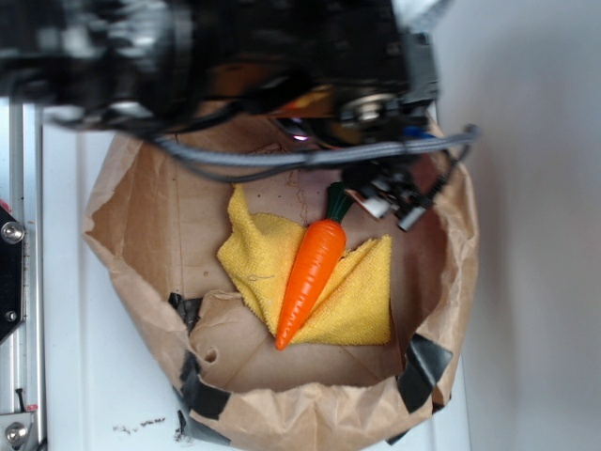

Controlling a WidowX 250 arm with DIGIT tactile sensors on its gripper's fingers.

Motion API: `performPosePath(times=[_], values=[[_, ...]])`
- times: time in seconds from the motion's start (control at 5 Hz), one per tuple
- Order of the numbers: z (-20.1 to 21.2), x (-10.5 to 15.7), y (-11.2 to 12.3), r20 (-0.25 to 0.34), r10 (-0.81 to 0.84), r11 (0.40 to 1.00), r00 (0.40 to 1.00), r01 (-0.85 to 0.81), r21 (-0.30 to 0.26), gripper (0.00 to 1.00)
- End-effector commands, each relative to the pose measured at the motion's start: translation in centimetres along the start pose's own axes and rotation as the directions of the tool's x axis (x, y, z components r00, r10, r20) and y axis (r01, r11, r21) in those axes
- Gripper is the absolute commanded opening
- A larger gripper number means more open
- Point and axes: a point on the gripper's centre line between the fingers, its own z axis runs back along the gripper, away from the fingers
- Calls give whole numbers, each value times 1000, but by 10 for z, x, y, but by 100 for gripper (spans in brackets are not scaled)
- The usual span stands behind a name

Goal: Grab the white paper.

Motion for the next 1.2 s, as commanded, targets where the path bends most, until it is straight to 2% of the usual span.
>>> performPosePath(times=[0.0, 0.4, 0.8, 1.0], values=[[34, -20, 29, 74, 79, 996, 994, -76, -41, 100], [26, -20, 26, 103, 151, 988, 983, -148, -32, 100], [25, -27, 24, 167, 195, 981, 967, -196, -8, 100], [2, -17, 32, 200, 214, 975, 956, -220, 12, 100]])
